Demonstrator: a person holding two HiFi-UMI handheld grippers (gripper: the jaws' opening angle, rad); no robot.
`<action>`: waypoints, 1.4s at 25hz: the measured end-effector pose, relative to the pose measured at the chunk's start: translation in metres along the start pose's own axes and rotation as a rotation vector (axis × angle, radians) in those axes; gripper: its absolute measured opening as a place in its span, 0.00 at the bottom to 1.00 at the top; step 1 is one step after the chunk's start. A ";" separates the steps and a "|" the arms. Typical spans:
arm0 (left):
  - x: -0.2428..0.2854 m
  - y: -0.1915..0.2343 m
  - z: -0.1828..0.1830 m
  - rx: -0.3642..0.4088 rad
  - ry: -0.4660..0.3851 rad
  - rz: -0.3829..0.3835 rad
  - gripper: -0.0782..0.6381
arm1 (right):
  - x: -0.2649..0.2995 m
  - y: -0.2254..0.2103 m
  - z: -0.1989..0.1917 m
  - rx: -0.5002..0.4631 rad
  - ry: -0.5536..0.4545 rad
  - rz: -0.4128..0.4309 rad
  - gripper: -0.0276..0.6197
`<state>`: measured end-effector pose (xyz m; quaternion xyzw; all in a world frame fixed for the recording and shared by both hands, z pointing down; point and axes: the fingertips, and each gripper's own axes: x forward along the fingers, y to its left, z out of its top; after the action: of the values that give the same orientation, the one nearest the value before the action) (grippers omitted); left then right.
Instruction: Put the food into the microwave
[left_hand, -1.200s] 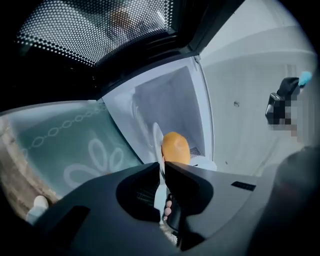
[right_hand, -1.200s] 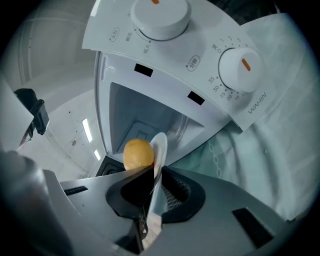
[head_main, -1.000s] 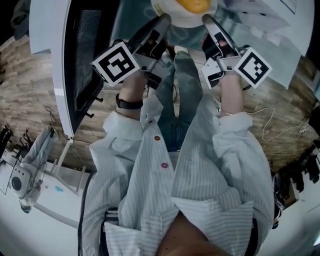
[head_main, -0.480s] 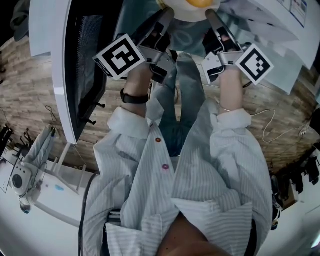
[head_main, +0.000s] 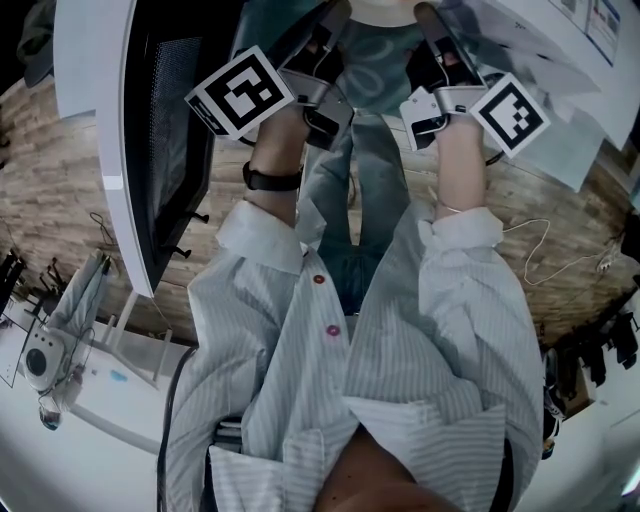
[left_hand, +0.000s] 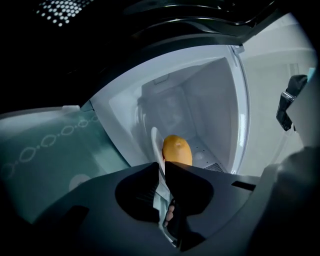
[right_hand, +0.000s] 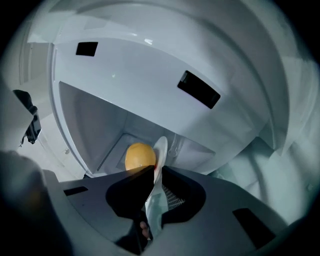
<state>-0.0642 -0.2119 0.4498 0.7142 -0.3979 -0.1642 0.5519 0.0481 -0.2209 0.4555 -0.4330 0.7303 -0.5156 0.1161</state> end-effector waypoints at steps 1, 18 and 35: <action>0.002 0.001 0.001 0.003 0.000 0.003 0.15 | 0.002 -0.001 0.001 -0.006 -0.001 -0.005 0.12; 0.021 0.005 0.019 0.147 0.020 0.077 0.18 | 0.016 0.001 0.008 -0.116 -0.010 -0.129 0.16; 0.030 0.001 0.041 0.324 0.009 0.149 0.20 | 0.033 0.013 0.017 -0.337 0.008 -0.211 0.21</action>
<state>-0.0729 -0.2613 0.4429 0.7632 -0.4686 -0.0535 0.4418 0.0321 -0.2554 0.4465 -0.5183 0.7572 -0.3971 -0.0155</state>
